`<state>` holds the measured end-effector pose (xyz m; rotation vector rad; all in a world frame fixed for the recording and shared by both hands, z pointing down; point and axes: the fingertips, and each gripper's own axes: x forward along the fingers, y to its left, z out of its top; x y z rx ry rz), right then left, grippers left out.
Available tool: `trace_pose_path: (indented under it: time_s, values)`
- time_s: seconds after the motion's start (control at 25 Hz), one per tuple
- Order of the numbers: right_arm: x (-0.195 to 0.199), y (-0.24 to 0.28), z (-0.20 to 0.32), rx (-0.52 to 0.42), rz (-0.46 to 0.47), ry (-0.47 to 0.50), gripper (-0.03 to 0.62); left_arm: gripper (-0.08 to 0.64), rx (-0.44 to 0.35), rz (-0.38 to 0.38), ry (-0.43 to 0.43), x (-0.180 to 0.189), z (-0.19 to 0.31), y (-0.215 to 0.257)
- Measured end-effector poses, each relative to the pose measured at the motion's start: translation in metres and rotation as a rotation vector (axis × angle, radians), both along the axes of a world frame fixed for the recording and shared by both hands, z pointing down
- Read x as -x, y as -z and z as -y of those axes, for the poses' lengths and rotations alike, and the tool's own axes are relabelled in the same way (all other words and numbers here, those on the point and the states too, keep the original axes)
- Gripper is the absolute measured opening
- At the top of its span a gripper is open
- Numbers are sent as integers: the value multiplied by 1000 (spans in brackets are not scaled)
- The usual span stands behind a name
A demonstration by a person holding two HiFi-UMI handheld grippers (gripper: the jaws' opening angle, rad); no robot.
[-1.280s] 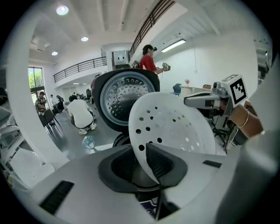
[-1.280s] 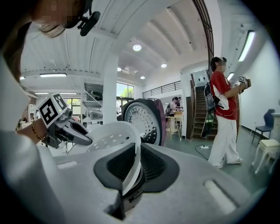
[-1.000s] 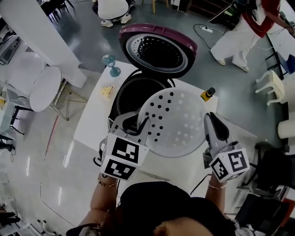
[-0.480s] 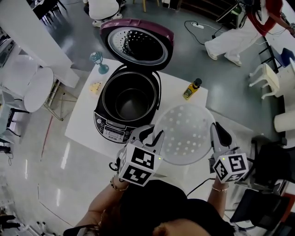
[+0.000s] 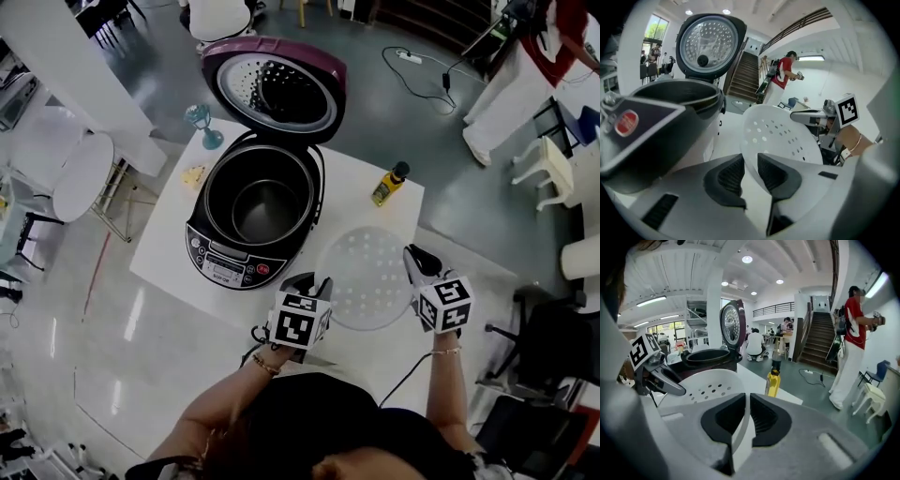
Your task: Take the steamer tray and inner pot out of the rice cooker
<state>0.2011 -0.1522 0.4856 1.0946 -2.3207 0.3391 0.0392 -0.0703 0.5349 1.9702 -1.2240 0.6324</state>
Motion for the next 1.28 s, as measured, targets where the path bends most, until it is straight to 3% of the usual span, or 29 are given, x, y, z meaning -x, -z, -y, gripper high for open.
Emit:
trace_pose_path:
  time_s: [0.4,0.64,0.84,1.28]
  values:
    - [9,-69,70,51,-25,184,37,88,200,-124,196,-22,26,-85]
    - [24,-99,105,77,34,257,37,84,214,-110,306,-13,49,-107]
    - [26,-123,124,111,92,251,37,78,206,-112,375,-7,67,-120]
    - [17,-145,142,131,86,237,37,75,175,-90,389,-9,89,-131]
